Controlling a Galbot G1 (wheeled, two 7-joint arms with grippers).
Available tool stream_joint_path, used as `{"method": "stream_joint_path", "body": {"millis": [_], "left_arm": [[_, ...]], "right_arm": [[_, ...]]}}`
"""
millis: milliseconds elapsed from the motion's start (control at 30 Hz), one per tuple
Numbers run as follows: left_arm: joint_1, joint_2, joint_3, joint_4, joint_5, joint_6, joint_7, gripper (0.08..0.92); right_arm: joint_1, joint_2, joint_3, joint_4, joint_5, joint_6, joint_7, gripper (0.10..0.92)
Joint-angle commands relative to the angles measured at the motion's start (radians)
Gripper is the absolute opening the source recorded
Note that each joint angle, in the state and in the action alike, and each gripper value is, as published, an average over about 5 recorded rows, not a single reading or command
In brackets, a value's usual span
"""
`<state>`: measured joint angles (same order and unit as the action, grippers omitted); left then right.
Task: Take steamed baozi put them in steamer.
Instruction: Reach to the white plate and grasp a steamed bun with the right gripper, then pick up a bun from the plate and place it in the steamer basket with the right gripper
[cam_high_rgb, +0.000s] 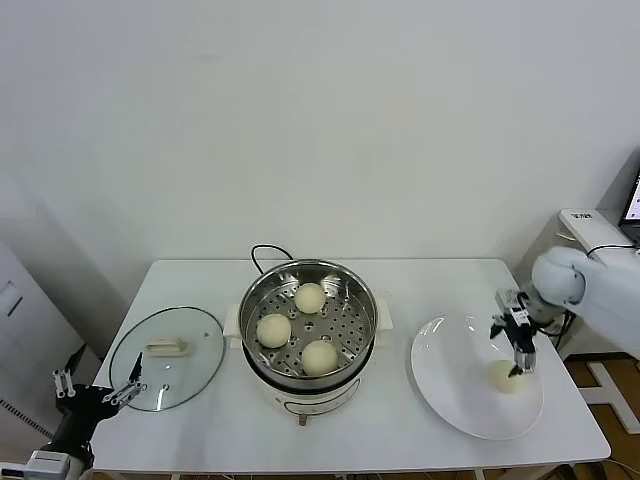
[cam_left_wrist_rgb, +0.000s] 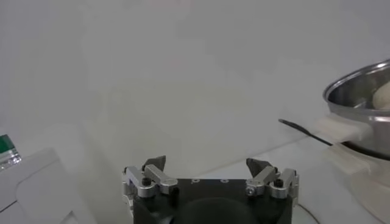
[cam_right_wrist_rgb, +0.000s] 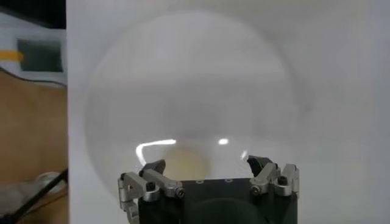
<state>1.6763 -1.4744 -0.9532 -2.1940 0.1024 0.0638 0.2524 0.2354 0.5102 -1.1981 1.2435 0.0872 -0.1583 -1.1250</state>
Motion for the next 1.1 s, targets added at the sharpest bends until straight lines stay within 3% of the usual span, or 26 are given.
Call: {"method": "stream_joint_path", "body": {"millis": [33,533,867,1100], "left_arm": [[0.001,0.0,0.004,0.004,0.004,0.0,-0.001,0.823],[0.013,-0.003,-0.011,0.009,0.001,-0.009,0.001,0.823],[0.011,-0.001,-0.014,0.006,-0.001,-0.01,0.001,0.823],[0.011,-0.005,-0.014,-0.003,-0.001,-0.008,0.001,0.823]], "right_arm": [[-0.104,-0.04,0.023,-0.018,-0.025,-0.012,0.032,0.823],[-0.119,0.016,0.038,-0.049,-0.033,-0.018,0.099,0.799],[-0.015,0.016,-0.006,-0.015,0.023,-0.028,0.072,0.534],[0.331,0.137,-0.113,-0.015,0.248,-0.045,0.0,0.375]]}}
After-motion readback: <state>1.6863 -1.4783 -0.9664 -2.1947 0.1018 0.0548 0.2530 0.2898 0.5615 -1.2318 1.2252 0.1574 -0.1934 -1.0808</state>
